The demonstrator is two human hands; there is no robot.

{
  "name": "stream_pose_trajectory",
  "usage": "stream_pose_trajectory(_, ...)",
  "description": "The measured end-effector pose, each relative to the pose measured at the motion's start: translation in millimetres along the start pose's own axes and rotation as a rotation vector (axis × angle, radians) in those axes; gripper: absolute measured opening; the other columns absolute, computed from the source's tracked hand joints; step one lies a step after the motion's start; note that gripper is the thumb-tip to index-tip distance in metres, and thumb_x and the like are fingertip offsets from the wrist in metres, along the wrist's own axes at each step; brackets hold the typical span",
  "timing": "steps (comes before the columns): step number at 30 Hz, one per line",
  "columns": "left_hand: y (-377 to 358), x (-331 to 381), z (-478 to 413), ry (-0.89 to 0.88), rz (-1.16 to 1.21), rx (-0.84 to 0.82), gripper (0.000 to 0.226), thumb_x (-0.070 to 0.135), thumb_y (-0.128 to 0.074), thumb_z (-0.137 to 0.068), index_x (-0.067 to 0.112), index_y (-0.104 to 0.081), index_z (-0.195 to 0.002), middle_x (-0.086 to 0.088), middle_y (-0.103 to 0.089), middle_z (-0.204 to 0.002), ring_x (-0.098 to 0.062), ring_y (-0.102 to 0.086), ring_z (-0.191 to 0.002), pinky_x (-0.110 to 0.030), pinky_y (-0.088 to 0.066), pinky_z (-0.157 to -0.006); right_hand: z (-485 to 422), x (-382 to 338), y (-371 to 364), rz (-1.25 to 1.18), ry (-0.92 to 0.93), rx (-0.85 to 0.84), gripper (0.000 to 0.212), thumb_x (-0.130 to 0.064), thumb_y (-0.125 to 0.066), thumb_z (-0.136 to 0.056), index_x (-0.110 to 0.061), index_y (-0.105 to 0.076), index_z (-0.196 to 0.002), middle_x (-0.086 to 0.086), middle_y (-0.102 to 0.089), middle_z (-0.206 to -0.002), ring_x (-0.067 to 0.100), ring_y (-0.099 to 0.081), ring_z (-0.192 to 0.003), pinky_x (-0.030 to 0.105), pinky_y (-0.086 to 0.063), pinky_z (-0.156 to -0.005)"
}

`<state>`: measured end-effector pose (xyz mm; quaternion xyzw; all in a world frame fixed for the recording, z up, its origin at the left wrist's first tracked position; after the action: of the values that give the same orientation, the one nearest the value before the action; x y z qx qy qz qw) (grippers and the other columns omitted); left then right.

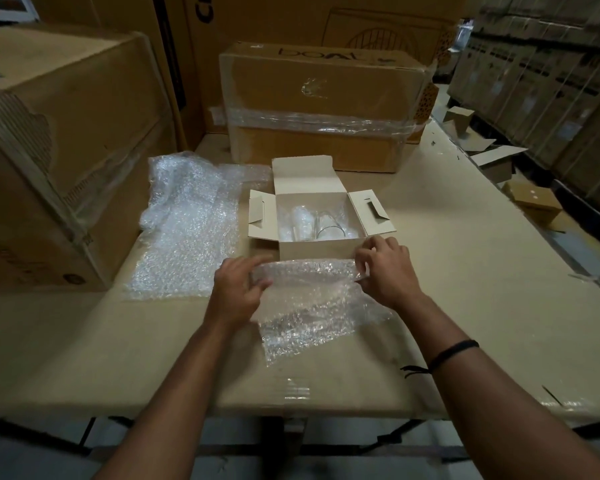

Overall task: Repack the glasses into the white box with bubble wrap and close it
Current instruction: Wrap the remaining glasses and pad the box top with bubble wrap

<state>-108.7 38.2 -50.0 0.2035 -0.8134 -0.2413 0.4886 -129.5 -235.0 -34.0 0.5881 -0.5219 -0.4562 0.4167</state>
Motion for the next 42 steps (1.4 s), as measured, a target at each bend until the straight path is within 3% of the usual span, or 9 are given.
stream_pose_trajectory(3, -13.9, -16.5, 10.1, 0.316, 0.078, -0.112, 0.079, 0.025, -0.083, -0.071, 0.041, -0.043, -0.138, 0.014, -0.054, -0.115, -0.013, -0.040, -0.109, -0.037, -0.033, -0.093, 1.8, 2.7, -2.1, -0.180, 0.033, 0.024, 0.035, -0.005, -0.070, -0.064, -0.028, -0.045, -0.071, -0.004, -0.060, -0.106, 0.027, -0.052, -0.098, 0.035, -0.036, -0.076)
stream_pose_trajectory(5, -21.0, -23.7, 15.9, 0.376, 0.117, -0.125, 0.049, 0.017, -0.078, -0.075, 0.050, -0.062, -0.107, 0.010, -0.063, -0.101, -0.018, -0.056, -0.098, -0.035, -0.046, -0.085, 4.9, 6.6, -5.0, -0.274, 0.036, -0.014, 0.045, -0.004, -0.074, -0.064, -0.033, -0.040, -0.074, -0.009, -0.057, -0.091, 0.028, -0.055, -0.093, 0.033, -0.033, -0.072)
stream_pose_trajectory(7, -20.3, -23.4, 16.2, 0.299, 0.080, -0.065, 0.029, 0.001, -0.068, -0.076, 0.030, -0.067, -0.073, 0.008, -0.064, -0.078, -0.021, -0.061, -0.079, -0.026, -0.047, -0.069, 9.8, 9.7, -3.4, -0.267, 0.030, -0.060, 0.045, -0.017, -0.081, -0.067, -0.033, -0.048, -0.093, -0.010, -0.057, -0.097, 0.027, -0.055, -0.102, 0.033, -0.031, -0.078)
stream_pose_trajectory(11, -14.6, -21.5, 8.8, -0.045, -0.064, -0.004, 0.028, -0.009, -0.055, -0.060, 0.011, -0.070, -0.074, 0.003, -0.063, -0.080, -0.025, -0.057, -0.077, -0.039, -0.046, -0.073, 18.4, -1.4, 4.3, -0.045, 0.169, -0.171, 0.089, -0.046, -0.080, -0.070, -0.032, -0.034, -0.145, -0.007, -0.043, -0.146, 0.023, -0.032, -0.136, 0.043, -0.023, -0.108)
stream_pose_trajectory(19, -5.4, -42.5, 22.7, -0.025, -0.027, -0.147, 0.045, -0.006, -0.058, -0.067, 0.027, -0.076, -0.092, 0.013, -0.064, -0.114, -0.017, -0.053, -0.108, -0.047, -0.046, -0.089, 38.0, -11.5, -14.0, -0.057, 0.342, -0.377, 0.023, -0.030, -0.062, -0.080, -0.029, -0.070, -0.101, -0.012, -0.064, -0.125, 0.013, -0.058, -0.116, 0.034, -0.043, -0.098)
stream_pose_trajectory(25, -8.4, -24.3, 33.2, 0.120, 0.014, -0.225, 0.030, 0.052, -0.041, -0.076, 0.046, -0.070, -0.069, 0.030, -0.064, -0.097, -0.005, -0.053, -0.108, -0.036, -0.028, -0.094, 37.6, -18.7, -10.6, -0.200, 0.304, -0.194, 0.042, -0.046, -0.041, -0.094, -0.021, -0.070, -0.110, -0.002, -0.068, -0.118, 0.025, -0.063, -0.106, 0.039, -0.048, -0.090)
stream_pose_trajectory(33, -15.8, -18.4, 40.1, 0.046, -0.517, -0.264, 0.058, 0.083, -0.036, -0.061, 0.035, -0.067, -0.070, 0.021, -0.061, -0.114, -0.012, -0.046, -0.112, -0.037, -0.017, -0.091, 60.8, -30.9, -45.4, -0.059, 0.245, -0.542, 0.080, -0.071, 0.006, -0.080, -0.040, -0.008, -0.152, -0.005, 0.000, -0.163, 0.016, 0.003, -0.150, 0.045, 0.002, -0.119)
stream_pose_trajectory(38, -17.5, -8.4, 40.4, 0.038, -0.626, -0.228, 0.067, 0.086, -0.028, -0.060, 0.030, -0.065, -0.069, 0.019, -0.063, -0.108, -0.015, -0.049, -0.109, -0.040, -0.017, -0.095, 61.9, -7.8, -41.8, -0.049, 0.155, -0.538, 0.052, -0.050, -0.019, -0.102, -0.042, -0.009, -0.153, -0.009, -0.001, -0.163, 0.013, 0.002, -0.150, 0.048, -0.001, -0.120)
stream_pose_trajectory(42, -23.0, -10.0, 39.3, -0.070, -0.561, -0.314, 0.051, 0.067, -0.054, -0.076, 0.039, -0.059, -0.118, 0.010, -0.052, -0.133, -0.020, -0.039, -0.126, -0.042, -0.017, -0.100, 51.4, 1.4, -29.4, -0.039, 0.090, -0.506, 0.059, -0.051, -0.039, -0.099, -0.035, -0.020, -0.152, -0.005, -0.012, -0.162, 0.012, -0.015, -0.148, 0.042, -0.009, -0.118)
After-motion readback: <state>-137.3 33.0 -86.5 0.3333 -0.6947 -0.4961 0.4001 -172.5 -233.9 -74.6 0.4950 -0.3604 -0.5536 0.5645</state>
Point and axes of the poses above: each hand's wrist, its own z-axis away from the middle knuckle, its own y-axis out of the back of the hand, x = y × z, the point moved 2 cm from there along -z, towards the middle knuckle
